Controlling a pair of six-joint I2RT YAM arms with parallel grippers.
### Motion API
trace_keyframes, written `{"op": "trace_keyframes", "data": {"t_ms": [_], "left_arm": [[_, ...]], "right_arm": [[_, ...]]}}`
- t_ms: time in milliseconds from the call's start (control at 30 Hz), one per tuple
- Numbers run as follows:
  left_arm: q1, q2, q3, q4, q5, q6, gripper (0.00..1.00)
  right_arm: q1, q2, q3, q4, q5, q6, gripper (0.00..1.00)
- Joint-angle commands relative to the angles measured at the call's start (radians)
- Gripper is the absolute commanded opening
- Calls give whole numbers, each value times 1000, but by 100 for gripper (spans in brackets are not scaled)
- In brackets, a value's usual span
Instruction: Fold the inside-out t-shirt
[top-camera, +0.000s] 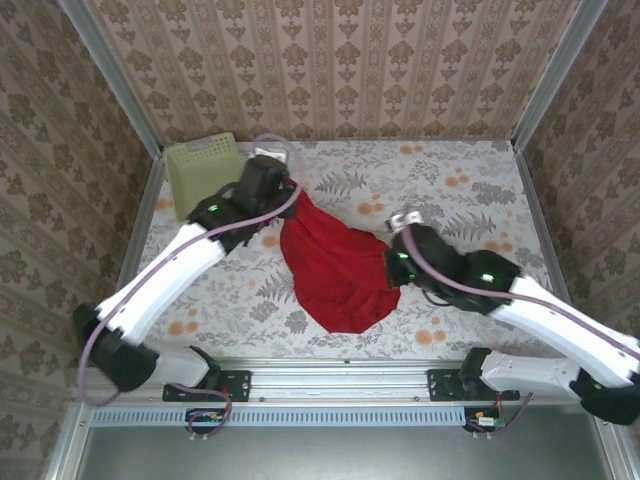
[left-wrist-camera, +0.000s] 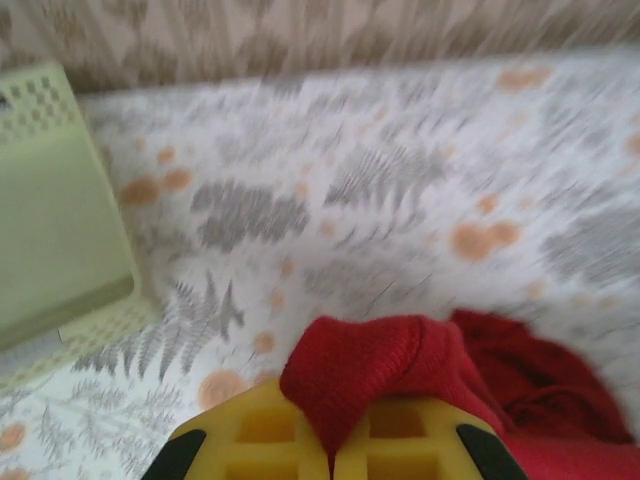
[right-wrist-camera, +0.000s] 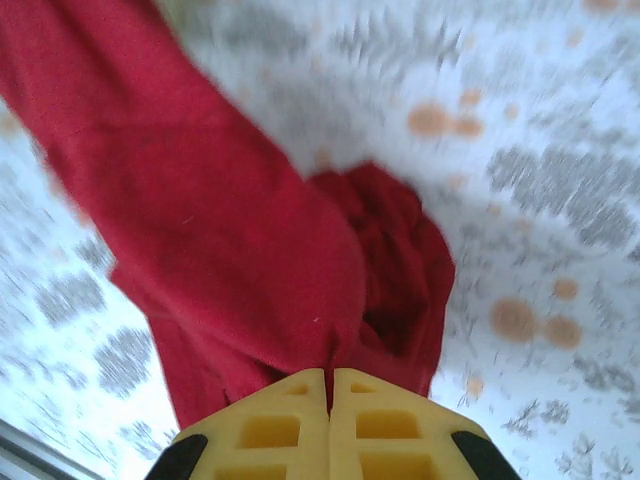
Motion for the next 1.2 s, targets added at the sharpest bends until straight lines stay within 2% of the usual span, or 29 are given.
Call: {"op": "trace_keyframes", "data": {"t_ms": [0,33,67,100,167,267,367,500,567,700,767,867,933,1067,1167], "left_arm": [[-144,-92,-22,-13,-61,103,0],[-170,-129,-53,51,-34,126,0],[-171,-157,-87,101,-6,119,0],[-147,-162,-107,114,1,92,0],[-70,-126,-102,63,8,24,0],[11,-85,-95,3,64,-24,0],[32,-112,-113,13,27,-22,0],[113,-191,-111,12,31,-45,0],[134,-235,-95,21,26,-23,0],[149,-270,54,-56,-52,52,0],[150,-273,159,-95,-68,91,0],[135,-263,304,-107,-11,134,0],[83,-233,381,-115,1,149,0],[-93,-170,401,-81,-55,186,0],[-169,-121,333,-34,-54,153,0]], "right_arm": [[14,-189,-60,160,-165,-40,0],[5,-235,-117,235,-186,-29,0],[-16,-247,-158,245,-146,8,0],[-47,-212,-165,194,-106,44,0],[-52,-97,-181,151,-109,57,0],[62,-13,-254,238,-136,94,0],[138,1,-290,285,-133,129,0],[165,-13,-253,288,-115,109,0],[164,-17,-216,256,-68,95,0],[134,-6,-100,209,-2,29,0],[107,2,-38,205,0,7,0],[64,-2,49,171,57,-5,0],[-5,-34,64,137,94,8,0],[-238,-135,-8,105,26,33,0],[-434,-165,-67,81,-83,17,0]]}}
